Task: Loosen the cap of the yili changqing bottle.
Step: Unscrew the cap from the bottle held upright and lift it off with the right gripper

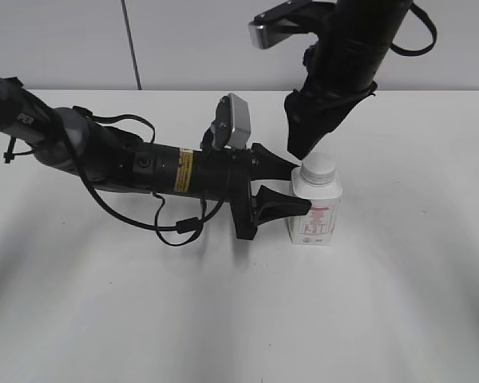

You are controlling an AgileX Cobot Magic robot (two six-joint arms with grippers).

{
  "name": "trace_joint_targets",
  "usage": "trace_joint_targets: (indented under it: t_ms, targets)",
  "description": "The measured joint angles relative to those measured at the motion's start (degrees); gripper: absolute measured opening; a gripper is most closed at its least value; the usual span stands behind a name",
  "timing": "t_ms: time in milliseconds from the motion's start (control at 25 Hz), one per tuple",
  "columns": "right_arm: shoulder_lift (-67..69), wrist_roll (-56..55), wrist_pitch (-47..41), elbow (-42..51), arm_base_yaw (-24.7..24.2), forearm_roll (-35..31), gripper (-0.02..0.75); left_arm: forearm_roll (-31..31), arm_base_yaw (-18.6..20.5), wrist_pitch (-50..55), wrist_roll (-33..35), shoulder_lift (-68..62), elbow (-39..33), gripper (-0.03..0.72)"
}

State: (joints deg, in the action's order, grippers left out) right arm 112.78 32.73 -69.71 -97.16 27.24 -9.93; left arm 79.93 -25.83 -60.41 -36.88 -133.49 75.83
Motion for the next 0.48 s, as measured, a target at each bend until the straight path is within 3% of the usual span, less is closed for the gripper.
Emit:
trace_joint_targets:
  t_ms: [240,480]
  targets:
    - [-1.38,-37.80,-0.07,-0.12,0.00,0.49,0.587,0.11,0.00,0.00,0.00,0.00,0.00,0.417]
    - [0.60,-46.91,-0.07,-0.12,0.00,1.17,0.587,0.16,0.00,0.00,0.00,0.00,0.00,0.417]
